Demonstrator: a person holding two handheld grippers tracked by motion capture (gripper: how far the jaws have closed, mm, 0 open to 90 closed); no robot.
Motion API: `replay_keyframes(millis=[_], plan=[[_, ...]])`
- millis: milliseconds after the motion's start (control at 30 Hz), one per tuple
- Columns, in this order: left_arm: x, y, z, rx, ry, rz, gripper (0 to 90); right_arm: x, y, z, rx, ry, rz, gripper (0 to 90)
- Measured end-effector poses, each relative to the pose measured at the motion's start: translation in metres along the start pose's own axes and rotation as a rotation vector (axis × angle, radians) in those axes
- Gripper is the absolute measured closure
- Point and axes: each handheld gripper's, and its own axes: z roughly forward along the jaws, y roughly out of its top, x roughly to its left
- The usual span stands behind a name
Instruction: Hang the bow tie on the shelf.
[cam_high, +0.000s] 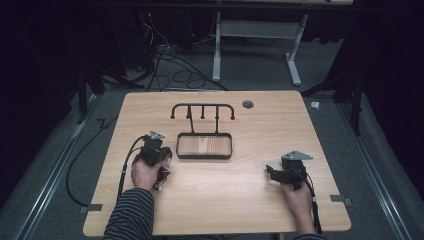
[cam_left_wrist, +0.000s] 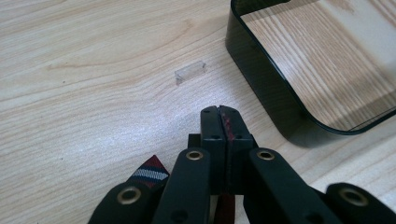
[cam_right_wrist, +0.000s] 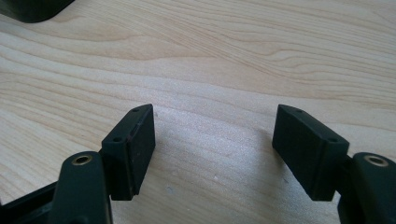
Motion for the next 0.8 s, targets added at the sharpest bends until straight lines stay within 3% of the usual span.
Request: replay_keyframes(millis=[233,333,533,800], plan=[[-0.001,0.002,-0.016,-0.038,-0.009,-0.002,89.7,0.0,0.0,0.0,0.0,0.0,0.0,31.1],[-0.005,0.003,-0.026,-0.054,-0.007,0.018,89.6,0.0,0.0,0.0,0.001,0.0,-0.001,31.1],[-0.013,0.004,-0.049,-0.105,-0.015,0.041,89.6,0.0,0.0,0.0,0.001,0.001,-0.001,31.1],[-0.018,0.004,-0.075,-0.174,-0.029,0.04,89.7,0.0,0.0,0.0,0.002,0.001,-0.001,31.0]])
